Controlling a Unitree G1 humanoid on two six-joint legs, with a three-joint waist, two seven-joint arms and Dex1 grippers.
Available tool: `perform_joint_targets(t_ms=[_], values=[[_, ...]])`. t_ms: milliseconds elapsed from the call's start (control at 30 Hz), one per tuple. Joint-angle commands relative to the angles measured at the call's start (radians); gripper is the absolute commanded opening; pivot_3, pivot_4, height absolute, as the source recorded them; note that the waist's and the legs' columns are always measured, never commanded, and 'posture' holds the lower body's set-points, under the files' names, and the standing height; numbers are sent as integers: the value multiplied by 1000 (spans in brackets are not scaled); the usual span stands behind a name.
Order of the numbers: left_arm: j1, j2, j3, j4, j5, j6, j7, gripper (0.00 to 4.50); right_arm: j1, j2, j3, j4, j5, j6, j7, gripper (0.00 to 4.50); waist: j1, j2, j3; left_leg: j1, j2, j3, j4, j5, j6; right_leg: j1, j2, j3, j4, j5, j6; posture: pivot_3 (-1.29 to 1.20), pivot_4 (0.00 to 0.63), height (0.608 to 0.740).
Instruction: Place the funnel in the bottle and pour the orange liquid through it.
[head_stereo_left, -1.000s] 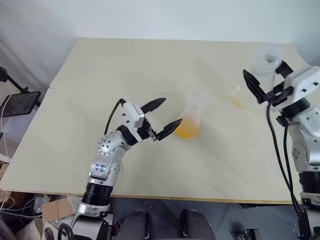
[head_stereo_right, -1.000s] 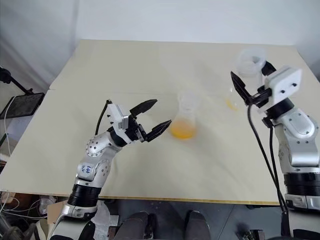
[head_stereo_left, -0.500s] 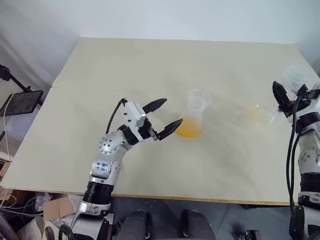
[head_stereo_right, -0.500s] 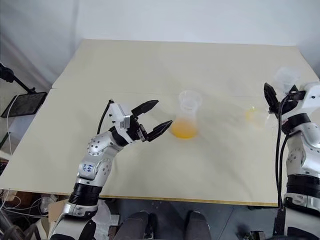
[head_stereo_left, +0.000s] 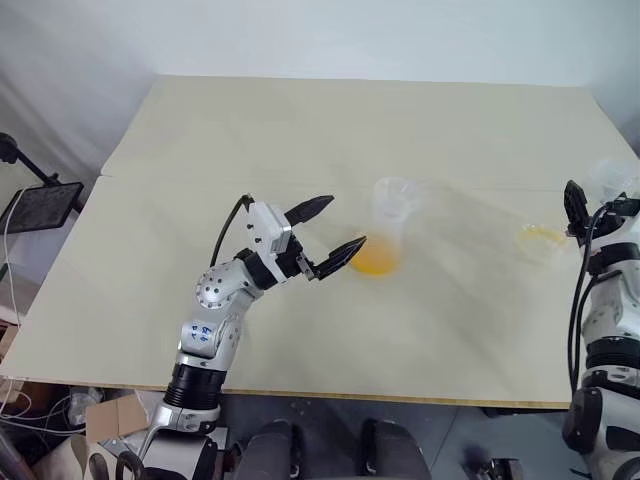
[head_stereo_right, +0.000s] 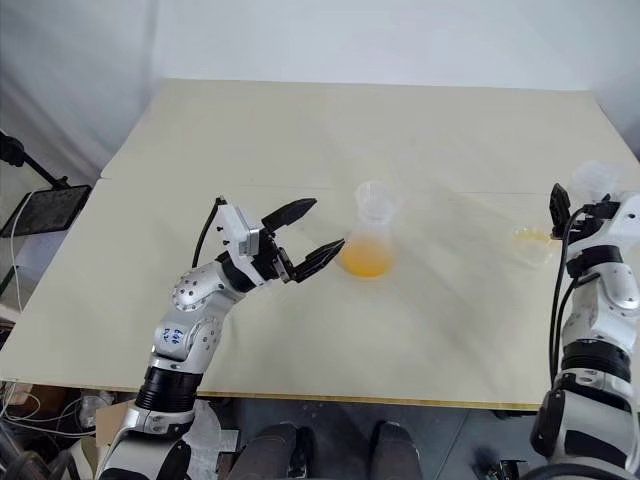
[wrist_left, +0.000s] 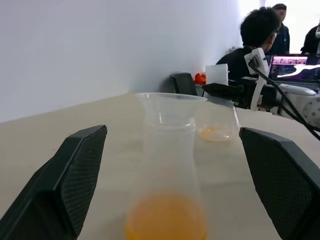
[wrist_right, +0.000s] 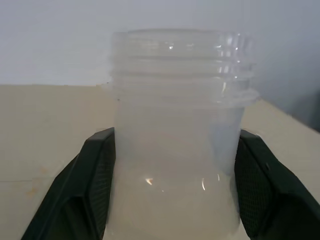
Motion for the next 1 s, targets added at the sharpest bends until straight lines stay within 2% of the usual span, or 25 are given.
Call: perform_joint_targets(t_ms=[33, 100, 400, 667, 800, 933, 1000], values=[[-1, 10, 2, -45, -15, 6, -2, 4500, 41, 42, -56, -64, 50, -16, 9, 4048, -1, 0, 0, 0, 0, 0, 0, 0, 0, 0, 0, 0, 0, 0, 0, 0, 150, 740], [-1, 11, 3, -46, -15, 9, -3, 4500, 65, 39, -70, -86, 46, -19, -4, 4481, -2, 0, 0, 0, 1, 0, 0, 0, 0, 0, 0, 0, 0, 0, 0, 0, 150, 740], [8, 22, 6, -48, -23, 15, -7, 4500, 253, 48, -142, -406, 72, 16, -54, 4481, 3, 0, 0, 0, 0, -1, 0, 0, 0, 0, 0, 0, 0, 0, 0, 0, 150, 740], [66, 60, 21, -91, -44, 50, -13, 4500, 324, 41, -177, -621, 109, 50, -54, 4481, 2, 0, 0, 1, 0, 0, 0, 0, 0, 0, 0, 1, 0, 0, 0, 0, 150, 740], [93, 101, 31, -110, -53, 67, -27, 4500, 310, 30, -147, -695, 146, 96, 18, 4481, 2, 1, 0, 1, 0, 0, 0, 0, 0, 0, 0, 2, 0, 0, 0, 0, 150, 740], [138, 170, 61, -144, -68, 93, -55, 4500, 315, -15, -50, -776, 150, 122, 203, 4481, 1, 1, 0, 1, 0, 0, 0, 0, 0, 0, 0, 2, 0, 0, 0, 0, 150, 740], [173, 206, 88, -171, -88, 111, -69, 4500, 352, -39, -3, -828, 202, 195, 310, 4481, 1, 1, 0, 1, 1, 0, 0, 0, 0, 0, 0, 2, 0, 0, 0, 0, 150, 740]])
